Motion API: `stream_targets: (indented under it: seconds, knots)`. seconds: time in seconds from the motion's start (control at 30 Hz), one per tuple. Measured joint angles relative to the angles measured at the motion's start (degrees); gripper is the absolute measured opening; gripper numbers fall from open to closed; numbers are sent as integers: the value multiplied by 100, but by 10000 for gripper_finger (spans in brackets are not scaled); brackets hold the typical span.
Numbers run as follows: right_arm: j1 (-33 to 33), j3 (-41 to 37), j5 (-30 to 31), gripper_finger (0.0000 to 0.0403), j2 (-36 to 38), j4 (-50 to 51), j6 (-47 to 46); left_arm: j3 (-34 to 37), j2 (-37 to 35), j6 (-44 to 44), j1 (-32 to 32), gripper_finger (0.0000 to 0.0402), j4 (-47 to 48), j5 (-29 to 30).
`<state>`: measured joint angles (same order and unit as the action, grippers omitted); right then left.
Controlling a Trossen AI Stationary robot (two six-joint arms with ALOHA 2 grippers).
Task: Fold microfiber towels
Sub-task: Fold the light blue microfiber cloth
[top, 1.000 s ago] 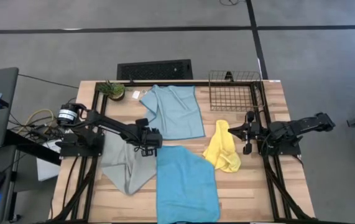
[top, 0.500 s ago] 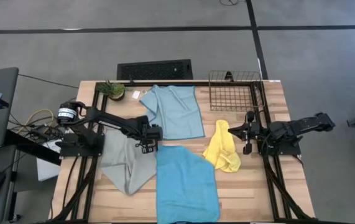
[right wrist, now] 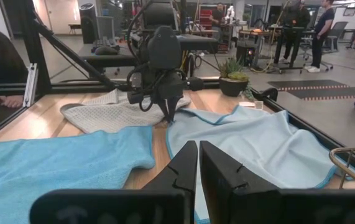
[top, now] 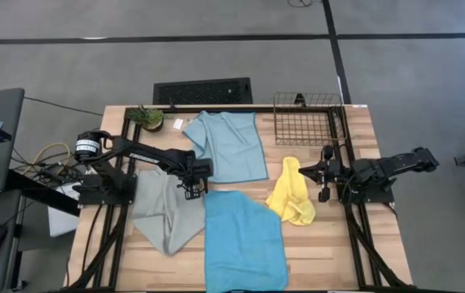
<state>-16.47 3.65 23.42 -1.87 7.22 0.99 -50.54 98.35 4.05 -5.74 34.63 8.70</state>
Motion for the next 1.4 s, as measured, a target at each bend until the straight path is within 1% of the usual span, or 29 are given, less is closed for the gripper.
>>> stream_targets:
  seconds: [0.2, 0.3, 0.47, 0.53, 0.67, 0.83, 0.93, 1.0, 1.07, 1.17, 1.23, 1.4]
  knots:
    - [0, 0, 0, 43, 0, 0, 0, -90, 24, 7, 3, 2, 95, 23]
    - [0, 1, 0, 43, 0, 1, -115, -356, 59, 9, 15, 1, 378, 86]
    - [0, 1, 0, 43, 1, 0, -291, -799, 63, 7, -6, 0, 592, 460]
    - [0, 1, 0, 43, 0, 0, -291, -975, 61, 55, 10, 0, 849, 560]
    - [0, 1, 0, 43, 0, 0, -293, -1284, 43, 101, 7, 0, 992, 571]
    - [0, -1, 0, 43, 0, -2, -313, -1374, 44, 99, 13, 0, 1018, 546]
    - [0, -1, 0, 43, 0, -9, -579, -1375, 42, 116, 13, 0, 1061, 541]
    - [0, -1, 2, 42, 0, -9, -531, -1375, 42, 136, 11, 0, 1168, 529]
    - [1, -1, 123, 38, -6, -14, -350, -1375, 42, 189, 13, 0, 1250, 519]
    - [9, -1, 573, 24, -134, -22, -100, -1375, 37, 246, 14, 0, 1340, 513]
    - [9, 13, 770, 14, -251, 6, -57, -1376, 35, 271, 15, 0, 1351, 512]
    - [11, 235, 1113, 5, -841, 46, -51, -1379, 33, 319, 15, 0, 1351, 512]
